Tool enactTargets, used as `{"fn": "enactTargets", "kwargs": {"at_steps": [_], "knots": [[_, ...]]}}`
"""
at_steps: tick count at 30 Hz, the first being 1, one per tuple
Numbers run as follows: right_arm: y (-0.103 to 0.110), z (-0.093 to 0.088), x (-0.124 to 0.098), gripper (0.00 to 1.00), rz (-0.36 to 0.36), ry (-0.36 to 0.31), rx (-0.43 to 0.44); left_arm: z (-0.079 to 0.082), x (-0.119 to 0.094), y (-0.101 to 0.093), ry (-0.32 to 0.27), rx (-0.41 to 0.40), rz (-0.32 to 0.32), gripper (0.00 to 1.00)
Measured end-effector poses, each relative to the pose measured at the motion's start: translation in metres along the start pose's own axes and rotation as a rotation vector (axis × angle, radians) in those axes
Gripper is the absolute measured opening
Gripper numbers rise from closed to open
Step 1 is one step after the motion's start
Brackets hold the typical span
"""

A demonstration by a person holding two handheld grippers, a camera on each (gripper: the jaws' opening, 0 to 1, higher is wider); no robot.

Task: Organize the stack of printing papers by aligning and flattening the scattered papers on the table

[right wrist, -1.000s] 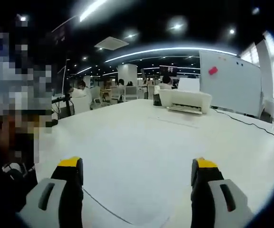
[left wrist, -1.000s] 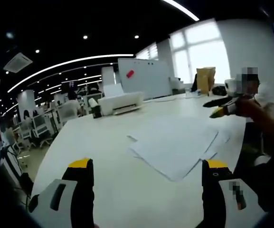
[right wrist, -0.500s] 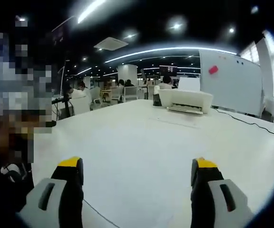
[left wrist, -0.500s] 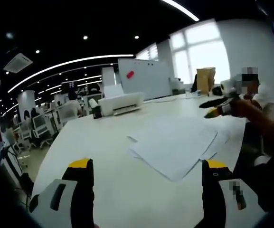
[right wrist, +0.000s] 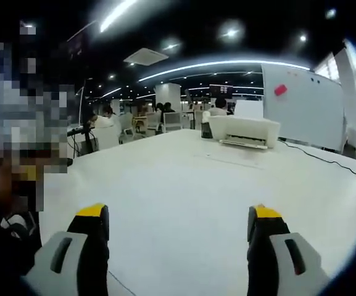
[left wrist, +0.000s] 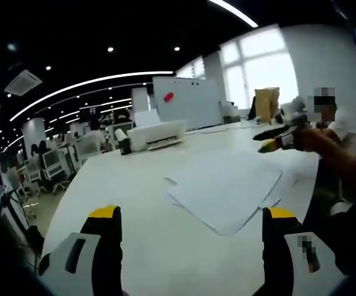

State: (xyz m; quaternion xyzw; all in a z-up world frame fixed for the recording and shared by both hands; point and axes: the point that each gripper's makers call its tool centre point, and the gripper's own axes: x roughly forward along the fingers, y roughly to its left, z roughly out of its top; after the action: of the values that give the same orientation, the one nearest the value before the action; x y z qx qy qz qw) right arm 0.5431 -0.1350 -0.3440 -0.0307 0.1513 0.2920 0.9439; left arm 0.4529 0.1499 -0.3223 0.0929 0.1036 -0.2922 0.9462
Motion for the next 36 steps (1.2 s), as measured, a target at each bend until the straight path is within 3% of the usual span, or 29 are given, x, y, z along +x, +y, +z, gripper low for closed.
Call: {"fn": "enactTargets", "kwargs": {"at_steps": [36], "knots": [[-0.021, -0.009, 0.041, 0.88, -0.014, 0.04, 0.017, 0.0, -0.002, 0.002, 0.001, 0.002, -0.001, 0.97]]}}
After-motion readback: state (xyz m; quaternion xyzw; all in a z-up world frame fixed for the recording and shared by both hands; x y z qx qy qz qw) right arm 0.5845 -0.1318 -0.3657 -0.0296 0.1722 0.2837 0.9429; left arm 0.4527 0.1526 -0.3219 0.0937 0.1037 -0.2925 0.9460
